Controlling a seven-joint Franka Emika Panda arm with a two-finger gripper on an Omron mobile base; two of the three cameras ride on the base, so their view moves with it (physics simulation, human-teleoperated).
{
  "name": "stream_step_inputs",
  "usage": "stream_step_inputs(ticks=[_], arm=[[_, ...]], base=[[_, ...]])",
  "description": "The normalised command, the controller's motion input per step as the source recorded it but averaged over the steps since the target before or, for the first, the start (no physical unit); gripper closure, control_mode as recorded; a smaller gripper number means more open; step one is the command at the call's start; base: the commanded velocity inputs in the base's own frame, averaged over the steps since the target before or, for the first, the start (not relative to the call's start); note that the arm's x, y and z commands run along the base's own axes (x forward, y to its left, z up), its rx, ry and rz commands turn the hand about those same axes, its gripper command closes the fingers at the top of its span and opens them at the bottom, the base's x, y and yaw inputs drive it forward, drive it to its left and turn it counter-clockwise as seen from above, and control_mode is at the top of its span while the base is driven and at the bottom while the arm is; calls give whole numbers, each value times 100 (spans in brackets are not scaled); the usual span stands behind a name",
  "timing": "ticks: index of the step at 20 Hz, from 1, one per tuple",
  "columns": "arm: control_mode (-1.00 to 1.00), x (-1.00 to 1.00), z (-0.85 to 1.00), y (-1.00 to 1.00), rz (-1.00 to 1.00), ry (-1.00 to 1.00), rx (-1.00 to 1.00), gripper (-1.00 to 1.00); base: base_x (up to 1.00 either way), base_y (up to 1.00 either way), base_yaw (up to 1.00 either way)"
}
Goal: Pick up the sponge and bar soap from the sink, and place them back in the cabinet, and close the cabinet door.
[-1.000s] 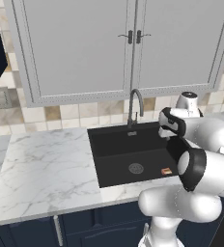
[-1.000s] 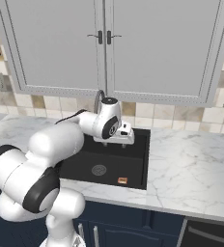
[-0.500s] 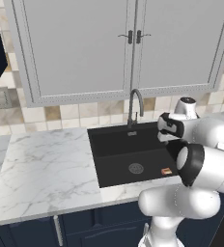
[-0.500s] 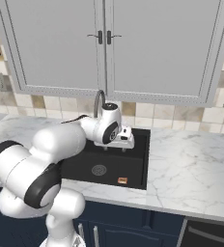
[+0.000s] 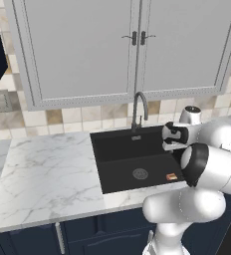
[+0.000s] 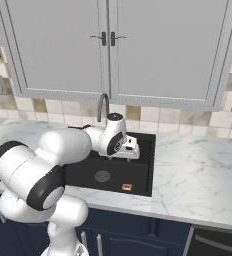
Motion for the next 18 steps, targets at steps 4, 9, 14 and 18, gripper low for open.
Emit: stream_step_inputs(ticks=[4, 9, 14, 18], arm=[[-100, 1, -19, -9, 0, 0, 0, -100], [-100, 1, -20, -14, 0, 0, 0, -100], [-100, 0, -15, -7, 0, 0, 0, -100], [-100, 0, -16, -6, 0, 0, 0, -100]], base=[[0, 0, 0], [0, 0, 0], [0, 0, 0], [0, 0, 0]])
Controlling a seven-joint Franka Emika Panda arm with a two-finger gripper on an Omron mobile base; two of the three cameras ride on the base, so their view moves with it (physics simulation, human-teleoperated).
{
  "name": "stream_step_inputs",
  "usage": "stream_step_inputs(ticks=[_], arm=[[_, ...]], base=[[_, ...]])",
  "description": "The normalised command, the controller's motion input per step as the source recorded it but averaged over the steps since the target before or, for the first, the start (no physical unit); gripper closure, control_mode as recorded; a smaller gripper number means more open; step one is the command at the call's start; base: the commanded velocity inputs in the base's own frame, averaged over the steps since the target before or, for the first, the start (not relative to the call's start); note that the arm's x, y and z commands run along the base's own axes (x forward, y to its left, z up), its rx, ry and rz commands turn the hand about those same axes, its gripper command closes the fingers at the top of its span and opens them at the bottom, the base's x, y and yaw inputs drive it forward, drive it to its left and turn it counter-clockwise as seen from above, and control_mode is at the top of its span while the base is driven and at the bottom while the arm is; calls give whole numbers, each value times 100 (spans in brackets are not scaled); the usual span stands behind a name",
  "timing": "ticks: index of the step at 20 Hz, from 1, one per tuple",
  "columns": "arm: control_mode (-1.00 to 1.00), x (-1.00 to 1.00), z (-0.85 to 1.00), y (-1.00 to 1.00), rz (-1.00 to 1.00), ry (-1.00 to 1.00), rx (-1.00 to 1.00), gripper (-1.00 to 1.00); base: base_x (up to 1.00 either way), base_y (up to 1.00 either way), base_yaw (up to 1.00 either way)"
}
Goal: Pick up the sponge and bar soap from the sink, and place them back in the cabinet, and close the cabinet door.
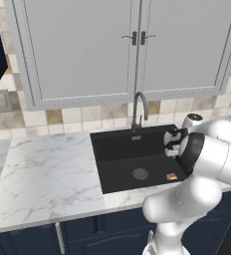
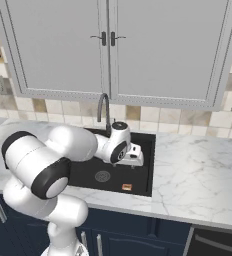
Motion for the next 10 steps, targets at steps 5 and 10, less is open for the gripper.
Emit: stream_step_inputs(ticks=[5, 10], arm=[[-100, 0, -21, 0, 0, 0, 0, -100], [-100, 0, -22, 0, 0, 0, 0, -100]], base=[[0, 0, 0], [0, 0, 0]])
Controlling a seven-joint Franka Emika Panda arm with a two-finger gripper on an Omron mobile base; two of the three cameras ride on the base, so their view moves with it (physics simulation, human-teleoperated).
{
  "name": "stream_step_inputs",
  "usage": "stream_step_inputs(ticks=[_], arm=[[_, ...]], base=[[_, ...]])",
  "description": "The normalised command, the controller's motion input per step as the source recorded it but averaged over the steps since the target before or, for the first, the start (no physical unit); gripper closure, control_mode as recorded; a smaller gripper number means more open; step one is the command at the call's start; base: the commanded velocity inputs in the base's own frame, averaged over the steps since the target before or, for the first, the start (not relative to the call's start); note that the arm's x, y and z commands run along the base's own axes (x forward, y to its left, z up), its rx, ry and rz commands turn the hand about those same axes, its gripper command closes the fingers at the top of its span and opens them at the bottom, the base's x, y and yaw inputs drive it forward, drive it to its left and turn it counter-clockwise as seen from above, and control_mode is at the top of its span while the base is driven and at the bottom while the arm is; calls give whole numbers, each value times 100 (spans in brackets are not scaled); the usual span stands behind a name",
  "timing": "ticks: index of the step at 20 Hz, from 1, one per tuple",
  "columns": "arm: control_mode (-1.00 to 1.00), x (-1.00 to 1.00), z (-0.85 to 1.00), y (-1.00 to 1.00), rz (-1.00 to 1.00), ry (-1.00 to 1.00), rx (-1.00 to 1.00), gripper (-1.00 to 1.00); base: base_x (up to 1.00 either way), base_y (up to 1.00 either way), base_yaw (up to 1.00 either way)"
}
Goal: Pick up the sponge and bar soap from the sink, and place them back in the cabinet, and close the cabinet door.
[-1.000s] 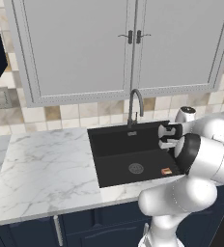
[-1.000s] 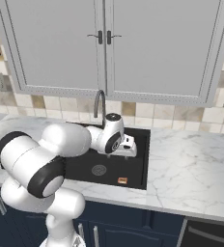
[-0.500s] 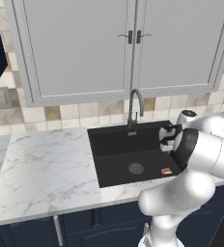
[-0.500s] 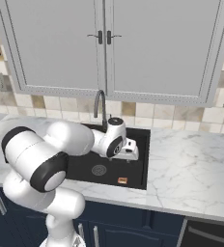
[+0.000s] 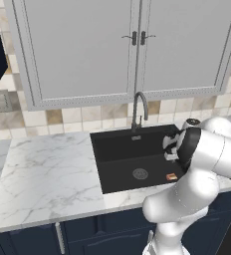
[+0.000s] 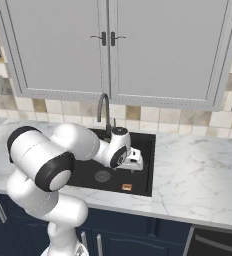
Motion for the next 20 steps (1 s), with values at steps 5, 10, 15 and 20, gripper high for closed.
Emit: stream_step_inputs(ticks=[5, 10, 15, 20], arm=[[-100, 0, -18, 0, 0, 0, 0, -100], [-100, 0, -19, 0, 0, 0, 0, -100], [-100, 3, -20, 0, 0, 0, 0, -100], [-100, 7, -18, 0, 0, 0, 0, -100]], base=[[0, 0, 0], [0, 0, 0], [0, 0, 0], [0, 0, 0]])
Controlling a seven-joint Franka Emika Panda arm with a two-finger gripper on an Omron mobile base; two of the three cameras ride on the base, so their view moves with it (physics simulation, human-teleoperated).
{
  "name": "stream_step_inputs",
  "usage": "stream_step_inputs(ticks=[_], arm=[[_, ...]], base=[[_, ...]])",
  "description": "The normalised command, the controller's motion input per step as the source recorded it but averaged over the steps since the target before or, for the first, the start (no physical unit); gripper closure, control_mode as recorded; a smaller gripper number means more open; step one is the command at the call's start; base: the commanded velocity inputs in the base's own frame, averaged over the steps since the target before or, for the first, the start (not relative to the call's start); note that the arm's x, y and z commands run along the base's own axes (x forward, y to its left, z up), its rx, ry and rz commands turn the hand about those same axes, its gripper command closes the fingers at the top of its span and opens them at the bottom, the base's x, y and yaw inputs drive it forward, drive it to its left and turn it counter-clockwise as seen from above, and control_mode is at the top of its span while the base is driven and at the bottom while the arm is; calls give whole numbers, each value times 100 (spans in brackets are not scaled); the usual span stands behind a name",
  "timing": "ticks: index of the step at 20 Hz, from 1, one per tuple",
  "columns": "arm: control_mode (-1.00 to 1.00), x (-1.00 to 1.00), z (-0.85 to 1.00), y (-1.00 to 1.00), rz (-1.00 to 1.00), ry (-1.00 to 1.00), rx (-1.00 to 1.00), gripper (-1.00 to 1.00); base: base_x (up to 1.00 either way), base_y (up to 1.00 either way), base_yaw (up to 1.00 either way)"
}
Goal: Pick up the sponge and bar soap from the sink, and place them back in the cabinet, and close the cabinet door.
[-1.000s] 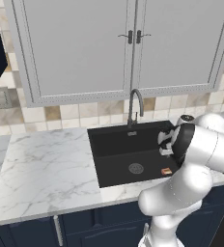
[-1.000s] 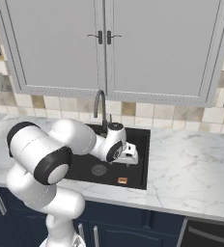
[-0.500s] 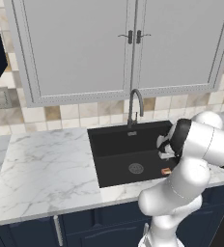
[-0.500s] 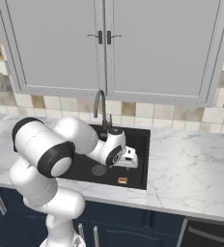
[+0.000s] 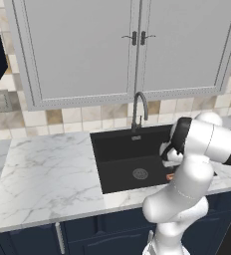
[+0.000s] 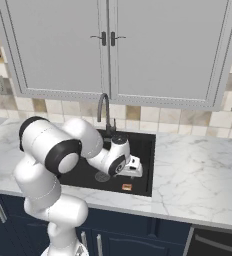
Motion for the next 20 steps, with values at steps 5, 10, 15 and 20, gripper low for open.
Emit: stream_step_inputs(ticks=[5, 10, 15, 20], arm=[[-100, 8, -19, 0, 0, 0, 0, -100], [-100, 6, -20, -1, 0, 0, 0, -100], [-100, 2, -18, -2, 0, 0, 0, -100], [-100, 2, -15, -4, 0, 0, 0, -100]], base=[[0, 0, 0], [0, 0, 0], [0, 0, 0], [0, 0, 0]])
